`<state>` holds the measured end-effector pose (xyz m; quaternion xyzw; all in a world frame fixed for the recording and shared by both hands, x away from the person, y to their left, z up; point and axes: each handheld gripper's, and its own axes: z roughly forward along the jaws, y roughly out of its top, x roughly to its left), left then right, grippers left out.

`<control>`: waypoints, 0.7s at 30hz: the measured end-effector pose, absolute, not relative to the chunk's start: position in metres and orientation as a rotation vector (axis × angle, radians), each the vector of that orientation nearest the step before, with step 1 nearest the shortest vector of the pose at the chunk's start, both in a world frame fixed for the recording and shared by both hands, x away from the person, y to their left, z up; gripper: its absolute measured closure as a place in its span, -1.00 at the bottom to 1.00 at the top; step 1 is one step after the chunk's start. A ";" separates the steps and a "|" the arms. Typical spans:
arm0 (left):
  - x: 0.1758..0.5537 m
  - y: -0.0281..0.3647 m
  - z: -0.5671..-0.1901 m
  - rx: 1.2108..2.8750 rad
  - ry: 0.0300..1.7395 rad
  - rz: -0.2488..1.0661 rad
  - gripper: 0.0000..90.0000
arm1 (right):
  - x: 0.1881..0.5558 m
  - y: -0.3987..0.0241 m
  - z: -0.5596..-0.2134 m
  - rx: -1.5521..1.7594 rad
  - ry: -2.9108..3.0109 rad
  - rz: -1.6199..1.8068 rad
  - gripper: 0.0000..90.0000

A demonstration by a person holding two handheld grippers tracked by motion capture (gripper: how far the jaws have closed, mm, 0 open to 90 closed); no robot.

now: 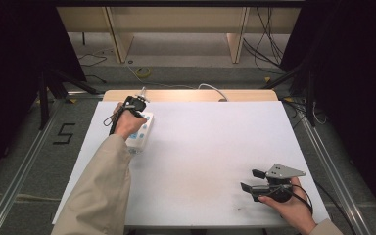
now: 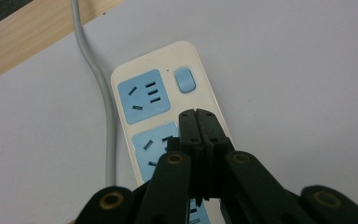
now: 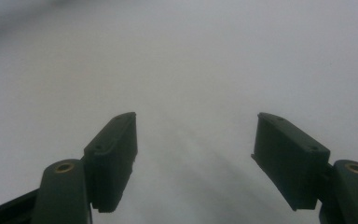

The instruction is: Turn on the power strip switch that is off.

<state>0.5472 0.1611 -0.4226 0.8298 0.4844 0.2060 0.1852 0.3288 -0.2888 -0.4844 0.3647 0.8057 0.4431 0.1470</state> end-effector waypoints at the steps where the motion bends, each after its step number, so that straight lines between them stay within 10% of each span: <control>1: 0.548 0.161 -0.423 2.339 1.366 0.580 1.00 | 0.329 -0.289 -0.484 1.049 2.318 1.275 -0.31; 21: 0.555 0.159 -0.429 2.339 1.377 0.579 0.99 | 0.329 -0.290 -0.485 1.052 2.320 1.275 -0.31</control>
